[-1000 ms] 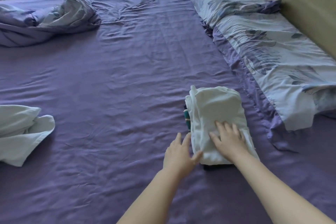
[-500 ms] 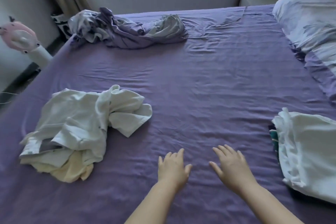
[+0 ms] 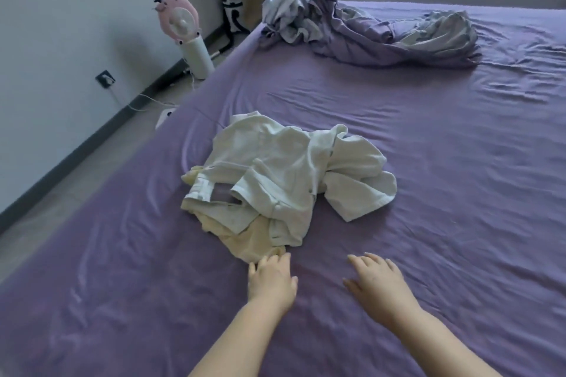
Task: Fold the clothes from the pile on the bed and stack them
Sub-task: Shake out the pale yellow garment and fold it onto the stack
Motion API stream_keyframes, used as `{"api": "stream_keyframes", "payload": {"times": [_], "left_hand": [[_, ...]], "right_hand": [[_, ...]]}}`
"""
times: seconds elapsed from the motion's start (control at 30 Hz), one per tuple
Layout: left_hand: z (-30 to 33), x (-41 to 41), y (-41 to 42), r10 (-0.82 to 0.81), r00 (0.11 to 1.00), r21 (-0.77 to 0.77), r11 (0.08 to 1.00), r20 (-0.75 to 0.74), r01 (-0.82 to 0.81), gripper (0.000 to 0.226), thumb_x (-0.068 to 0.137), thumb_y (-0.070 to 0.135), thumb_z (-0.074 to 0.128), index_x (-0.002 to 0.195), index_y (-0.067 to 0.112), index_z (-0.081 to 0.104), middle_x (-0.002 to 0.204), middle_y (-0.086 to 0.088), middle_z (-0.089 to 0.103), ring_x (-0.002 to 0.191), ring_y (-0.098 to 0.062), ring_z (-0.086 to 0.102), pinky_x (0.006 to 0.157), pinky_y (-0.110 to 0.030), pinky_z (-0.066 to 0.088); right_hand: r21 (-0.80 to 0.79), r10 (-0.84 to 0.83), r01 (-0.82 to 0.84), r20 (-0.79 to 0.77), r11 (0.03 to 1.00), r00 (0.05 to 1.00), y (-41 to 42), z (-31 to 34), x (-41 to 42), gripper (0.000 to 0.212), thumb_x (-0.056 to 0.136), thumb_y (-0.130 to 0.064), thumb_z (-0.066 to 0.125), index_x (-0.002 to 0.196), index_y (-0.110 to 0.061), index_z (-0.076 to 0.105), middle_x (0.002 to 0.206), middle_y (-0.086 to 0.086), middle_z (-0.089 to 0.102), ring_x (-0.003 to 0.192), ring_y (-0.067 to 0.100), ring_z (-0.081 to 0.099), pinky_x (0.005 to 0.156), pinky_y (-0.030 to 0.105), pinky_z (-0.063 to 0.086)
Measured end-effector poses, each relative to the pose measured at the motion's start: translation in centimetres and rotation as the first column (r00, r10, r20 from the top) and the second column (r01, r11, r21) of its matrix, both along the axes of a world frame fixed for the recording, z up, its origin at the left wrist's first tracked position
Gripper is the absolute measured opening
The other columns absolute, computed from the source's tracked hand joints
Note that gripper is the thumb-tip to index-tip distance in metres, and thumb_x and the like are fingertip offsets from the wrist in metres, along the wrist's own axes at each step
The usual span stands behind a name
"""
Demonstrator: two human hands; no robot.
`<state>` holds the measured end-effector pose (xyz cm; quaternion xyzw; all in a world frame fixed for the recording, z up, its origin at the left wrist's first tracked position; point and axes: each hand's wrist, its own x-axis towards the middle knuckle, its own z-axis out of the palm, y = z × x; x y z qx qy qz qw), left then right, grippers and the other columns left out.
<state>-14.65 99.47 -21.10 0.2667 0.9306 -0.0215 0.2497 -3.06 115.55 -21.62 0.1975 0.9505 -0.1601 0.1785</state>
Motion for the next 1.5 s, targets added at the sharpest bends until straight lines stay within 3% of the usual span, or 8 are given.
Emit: {"api": "stream_keyframes", "payload": {"times": [0.23,0.37,0.53,0.83,1.03,1.23,1.4,1.5], "left_hand": [[-3.3,-5.5,-4.0,0.085,0.996,0.043,0.996,-0.016,-0.084,0.058,0.093,0.023,0.055,0.143,0.023,0.026,0.151,-0.001,0.02,0.136,-0.024,0.024,0.103,-0.037,0.035],[-4.4,-7.0,-3.8,0.136,0.984,0.1,0.987,-0.111,-0.125,0.026,0.094,0.014,0.05,0.119,0.019,0.052,0.129,-0.001,0.043,0.12,-0.023,0.037,0.089,-0.034,0.041],[-2.4,-6.5,-3.4,0.102,0.992,0.228,0.97,-0.074,-0.083,0.016,0.095,0.013,0.042,0.107,0.019,0.051,0.11,-0.003,0.061,0.108,-0.025,0.052,0.086,-0.032,0.036],[14.2,-7.4,1.4,0.192,0.971,0.546,0.803,0.144,-0.24,0.02,0.096,0.023,0.043,0.11,0.012,0.052,0.112,-0.011,0.062,0.104,-0.032,0.057,0.079,-0.033,0.04],[27.2,-3.3,5.2,0.133,0.909,0.788,0.46,0.394,-0.409,0.007,0.092,0.014,0.052,0.098,0.013,0.056,0.098,-0.007,0.062,0.1,-0.029,0.062,0.086,-0.045,0.053],[38.2,3.2,9.0,0.048,0.909,0.862,0.302,0.413,-0.407,0.003,0.09,0.01,0.055,0.091,0.013,0.057,0.073,0.001,0.057,0.062,-0.011,0.052,0.045,-0.02,0.044],[45.1,9.1,11.8,-0.046,0.917,0.9,0.215,0.397,-0.379,0.007,0.09,0.006,0.053,0.09,0.012,0.057,0.081,-0.004,0.059,0.072,-0.015,0.053,0.063,-0.027,0.044],[48.4,12.1,13.1,-0.06,0.909,0.9,0.178,0.413,-0.397,0.009,0.092,0.011,0.052,0.1,0.01,0.057,0.085,-0.006,0.06,0.074,-0.018,0.056,0.067,-0.031,0.048]], "right_hand": [[-0.029,0.139,-0.141,-0.067,0.99,0.988,-6.5,-2.4,-7.0,0.049,0.095,-0.042,0.039,0.14,-0.023,0.031,0.138,-0.004,0.044,0.133,0.019,0.032,0.107,0.034,0.026],[-0.057,0.129,-0.132,-0.061,0.99,0.99,-8.2,-3.4,-8.1,0.046,0.094,-0.042,0.041,0.136,-0.024,0.035,0.134,-0.004,0.046,0.13,0.02,0.035,0.102,0.034,0.032],[-0.096,0.057,-0.061,-0.04,0.994,0.998,-8.0,-1.9,-6.7,0.053,0.095,-0.035,0.041,0.144,-0.026,0.022,0.141,-0.004,0.039,0.127,0.021,0.038,0.096,0.033,0.037],[-0.198,-0.085,0.042,-0.215,0.979,0.973,-4.4,10.7,-4.7,0.06,0.092,-0.036,0.052,0.145,-0.029,0.023,0.141,-0.002,0.04,0.126,0.021,0.041,0.095,0.033,0.042],[-0.253,-0.161,0.07,-0.361,0.965,0.918,-2.1,20.1,-0.1,0.068,0.089,-0.038,0.059,0.146,-0.027,0.023,0.142,0.0,0.041,0.125,0.02,0.045,0.094,0.034,0.042],[-0.326,-0.331,0.173,-0.529,0.929,0.781,0.4,27.8,7.9,0.073,0.084,-0.036,0.065,0.145,-0.025,0.027,0.134,0.0,0.051,0.118,0.019,0.053,0.093,0.025,0.038],[-0.492,-0.499,0.233,-0.525,0.839,0.689,2.6,33.5,14.0,0.053,0.089,-0.049,0.053,0.136,-0.027,0.042,0.12,-0.002,0.062,0.105,0.01,0.058,0.08,0.018,0.039],[-0.268,-0.344,0.223,-0.608,0.937,0.716,3.2,36.3,16.9,0.043,0.083,-0.037,0.066,0.12,-0.02,0.056,0.1,-0.001,0.065,0.098,0.022,0.059,0.081,0.027,0.041]]}}
